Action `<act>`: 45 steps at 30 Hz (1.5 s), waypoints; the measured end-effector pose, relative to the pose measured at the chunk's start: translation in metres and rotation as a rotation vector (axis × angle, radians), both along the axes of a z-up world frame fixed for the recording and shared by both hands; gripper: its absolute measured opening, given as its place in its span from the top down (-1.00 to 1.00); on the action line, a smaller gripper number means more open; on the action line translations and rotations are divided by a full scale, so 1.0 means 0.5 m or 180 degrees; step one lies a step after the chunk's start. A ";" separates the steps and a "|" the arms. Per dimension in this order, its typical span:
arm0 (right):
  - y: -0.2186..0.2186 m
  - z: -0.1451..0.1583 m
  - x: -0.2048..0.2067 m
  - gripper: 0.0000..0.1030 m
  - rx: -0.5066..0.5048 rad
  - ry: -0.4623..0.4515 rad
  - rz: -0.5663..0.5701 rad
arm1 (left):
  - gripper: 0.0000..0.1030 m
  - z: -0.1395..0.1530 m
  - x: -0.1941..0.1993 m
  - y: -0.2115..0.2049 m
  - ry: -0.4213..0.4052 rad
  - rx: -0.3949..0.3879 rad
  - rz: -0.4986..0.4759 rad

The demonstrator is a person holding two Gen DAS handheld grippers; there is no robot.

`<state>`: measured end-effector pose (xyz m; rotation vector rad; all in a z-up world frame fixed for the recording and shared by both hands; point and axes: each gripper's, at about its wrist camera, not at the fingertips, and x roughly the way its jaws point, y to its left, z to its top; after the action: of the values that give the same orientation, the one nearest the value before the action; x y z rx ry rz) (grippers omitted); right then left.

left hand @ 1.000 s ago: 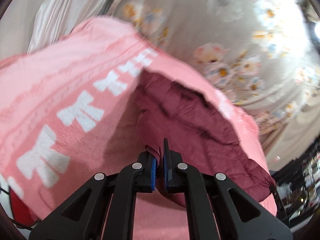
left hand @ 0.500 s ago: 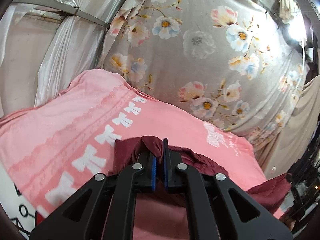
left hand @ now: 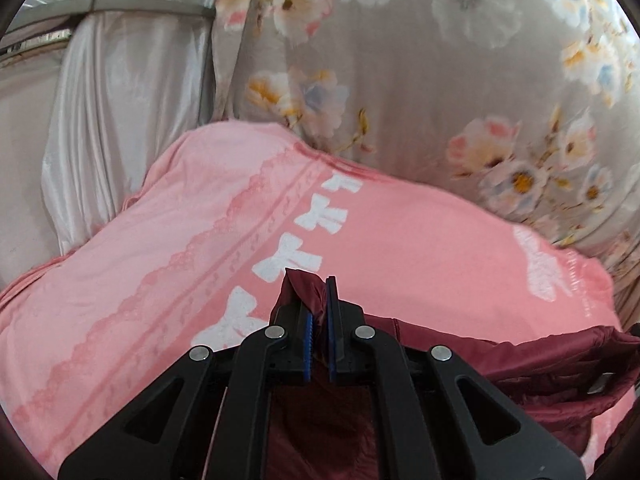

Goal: Fold large clothes

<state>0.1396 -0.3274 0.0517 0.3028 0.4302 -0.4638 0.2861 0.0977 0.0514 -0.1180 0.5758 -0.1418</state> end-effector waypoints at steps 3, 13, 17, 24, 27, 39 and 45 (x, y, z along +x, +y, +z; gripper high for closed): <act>-0.013 -0.049 0.048 0.96 0.0046 0.0179 -0.0047 | 0.92 -0.061 0.061 -0.030 0.0187 0.0163 0.0048; -0.059 -0.192 0.143 0.96 0.0360 0.0658 -0.0134 | 0.90 -0.237 0.172 -0.077 0.0651 0.0362 0.0141; -0.073 -0.241 0.160 0.95 0.0571 0.0821 -0.0128 | 0.85 -0.280 0.190 -0.074 0.0789 0.0217 0.0086; -0.070 -0.251 0.169 0.92 0.0554 0.0913 -0.0173 | 0.80 -0.292 0.199 -0.069 0.0824 0.0081 0.0072; -0.077 -0.250 0.162 0.81 0.0605 0.0839 -0.0186 | 0.79 -0.293 0.201 -0.062 0.0820 0.0001 0.0070; 0.050 -0.069 0.046 -0.22 0.0084 -0.0097 0.0338 | 0.12 -0.100 0.067 -0.015 0.0085 -0.0121 -0.0022; 0.221 -0.141 0.181 -0.21 -0.0130 0.0833 0.1113 | 0.12 -0.103 0.048 -0.169 0.0544 -0.0031 -0.0793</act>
<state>0.2300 -0.2171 -0.0188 0.1222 0.7139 -0.1687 0.3100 0.0132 -0.0001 -0.0677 0.7598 -0.3793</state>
